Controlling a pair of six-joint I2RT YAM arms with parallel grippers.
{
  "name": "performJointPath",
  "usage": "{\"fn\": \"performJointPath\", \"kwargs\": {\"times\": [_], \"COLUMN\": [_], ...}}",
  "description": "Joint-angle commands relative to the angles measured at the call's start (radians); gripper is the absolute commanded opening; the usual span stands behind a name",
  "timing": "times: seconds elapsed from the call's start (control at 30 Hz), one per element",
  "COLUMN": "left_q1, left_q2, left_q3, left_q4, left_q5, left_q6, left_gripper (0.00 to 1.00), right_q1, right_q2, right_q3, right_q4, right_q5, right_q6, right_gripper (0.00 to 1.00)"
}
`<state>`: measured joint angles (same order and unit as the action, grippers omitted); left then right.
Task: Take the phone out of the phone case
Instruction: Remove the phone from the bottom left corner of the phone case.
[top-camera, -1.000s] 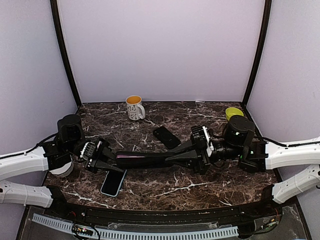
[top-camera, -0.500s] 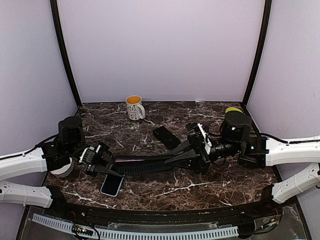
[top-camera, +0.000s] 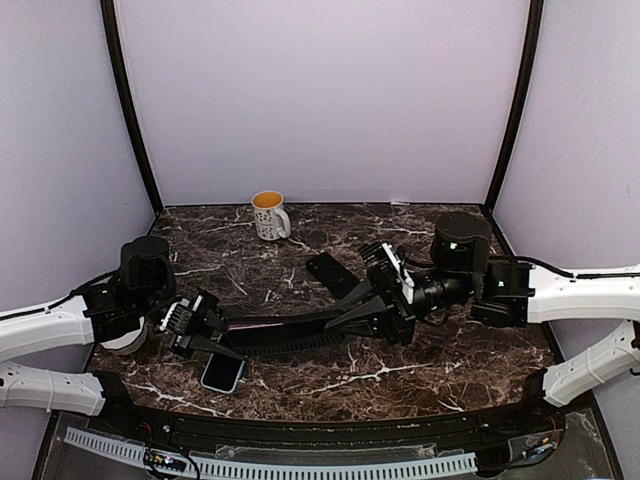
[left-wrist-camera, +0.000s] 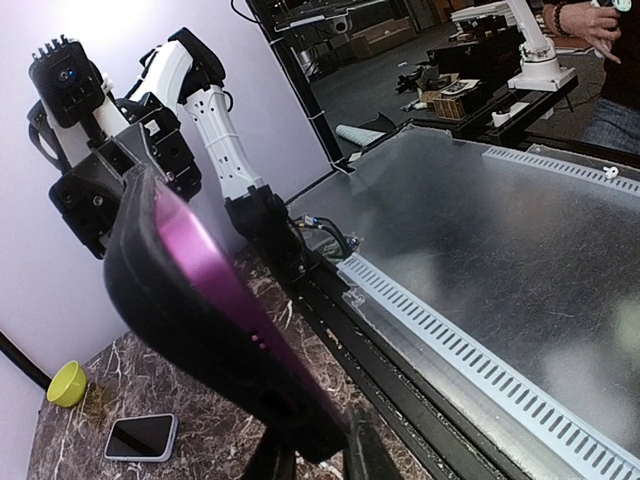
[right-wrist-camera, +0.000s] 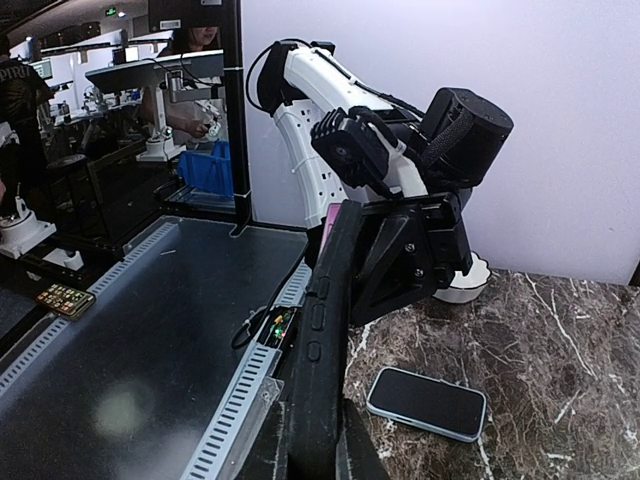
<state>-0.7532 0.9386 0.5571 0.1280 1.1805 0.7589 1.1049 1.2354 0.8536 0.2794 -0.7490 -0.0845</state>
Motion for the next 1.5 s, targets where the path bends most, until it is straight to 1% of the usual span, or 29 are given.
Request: {"fn": "performJointPath", "kwargs": {"times": [0.0, 0.13, 0.33, 0.5, 0.7, 0.97, 1.0, 1.07, 1.1, 1.13, 1.2, 1.27, 1.47], "left_q1": [-0.009, -0.009, -0.017, -0.019, -0.020, -0.020, -0.019, -0.018, -0.019, -0.019, -0.019, -0.018, -0.020], "left_q2": [-0.021, -0.032, -0.055, -0.060, -0.064, -0.061, -0.061, -0.063, -0.065, -0.067, -0.073, -0.077, -0.086], "left_q3": [0.041, 0.043, 0.043, 0.053, 0.059, 0.060, 0.060, 0.058, 0.057, 0.055, 0.051, 0.048, 0.043], "left_q4": [0.009, 0.009, 0.002, -0.029, -0.057, -0.061, -0.061, -0.062, -0.062, -0.062, -0.064, -0.069, -0.099], "left_q5": [-0.031, -0.028, -0.022, -0.020, -0.050, -0.059, -0.059, -0.065, -0.073, -0.077, -0.092, -0.112, -0.188], "left_q6": [0.035, 0.047, 0.080, 0.133, 0.168, 0.161, 0.161, 0.161, 0.162, 0.164, 0.167, 0.173, 0.216], "left_gripper": [0.12, 0.11, 0.08, 0.07, 0.07, 0.08, 0.09, 0.17, 0.24, 0.28, 0.40, 0.46, 0.50], "right_q1": [0.021, 0.012, -0.010, -0.014, -0.015, -0.014, -0.014, -0.015, -0.014, -0.014, -0.014, -0.015, -0.014], "right_q2": [0.021, 0.027, 0.042, 0.090, 0.141, 0.132, 0.124, 0.105, 0.095, 0.081, 0.052, 0.019, -0.092], "right_q3": [0.047, 0.059, 0.082, 0.138, 0.185, 0.180, 0.177, 0.171, 0.168, 0.162, 0.144, 0.122, 0.073], "right_q4": [-0.051, -0.051, -0.034, -0.115, -0.189, -0.215, -0.214, -0.215, -0.218, -0.220, -0.214, -0.211, -0.218], "right_q5": [-0.087, -0.070, -0.086, -0.124, -0.185, -0.162, -0.150, -0.121, -0.106, -0.086, -0.045, -0.009, 0.074], "right_q6": [-0.012, 0.019, 0.083, 0.104, 0.105, 0.090, 0.090, 0.055, 0.041, 0.027, 0.003, -0.029, -0.126], "right_gripper": [0.00, 0.00, 0.00, 0.00, 0.00, 0.00, 0.00, 0.00, 0.00, 0.00, 0.00, 0.00, 0.00]}}
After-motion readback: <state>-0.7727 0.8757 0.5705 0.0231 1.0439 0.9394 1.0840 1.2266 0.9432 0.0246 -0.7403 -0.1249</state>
